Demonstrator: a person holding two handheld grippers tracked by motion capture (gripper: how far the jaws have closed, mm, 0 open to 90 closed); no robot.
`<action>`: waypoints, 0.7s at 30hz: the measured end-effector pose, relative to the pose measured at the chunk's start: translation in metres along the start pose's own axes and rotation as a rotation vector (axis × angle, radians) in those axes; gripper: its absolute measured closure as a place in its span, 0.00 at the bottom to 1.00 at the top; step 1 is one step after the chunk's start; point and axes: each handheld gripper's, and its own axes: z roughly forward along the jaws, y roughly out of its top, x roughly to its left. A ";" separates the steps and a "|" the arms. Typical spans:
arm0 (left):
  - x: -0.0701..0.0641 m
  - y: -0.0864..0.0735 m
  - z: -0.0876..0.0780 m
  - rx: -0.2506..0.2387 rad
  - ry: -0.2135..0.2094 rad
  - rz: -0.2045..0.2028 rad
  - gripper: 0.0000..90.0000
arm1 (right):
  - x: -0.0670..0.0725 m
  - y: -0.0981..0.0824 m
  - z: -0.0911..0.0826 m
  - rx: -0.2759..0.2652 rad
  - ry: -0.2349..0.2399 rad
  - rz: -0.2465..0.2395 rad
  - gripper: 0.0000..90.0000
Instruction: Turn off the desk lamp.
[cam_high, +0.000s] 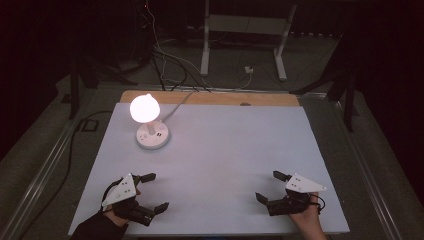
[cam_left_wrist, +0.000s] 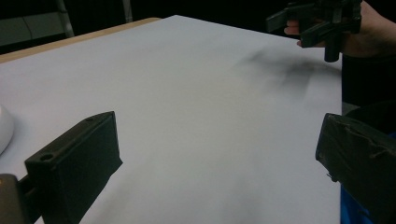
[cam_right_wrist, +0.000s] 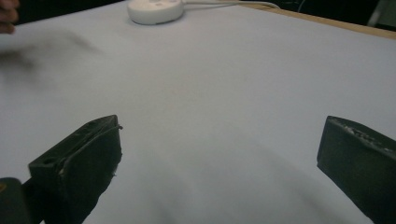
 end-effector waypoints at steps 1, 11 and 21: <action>0.001 0.000 0.000 0.000 0.004 0.000 0.01 | 0.000 0.000 0.000 0.000 -0.006 -0.005 0.00; 0.001 -0.001 0.003 0.016 0.010 0.021 0.01 | -0.004 -0.002 -0.002 0.026 0.006 -0.029 0.00; 0.001 -0.002 0.001 0.028 0.010 0.024 0.01 | -0.002 -0.001 -0.003 0.038 0.016 -0.040 0.00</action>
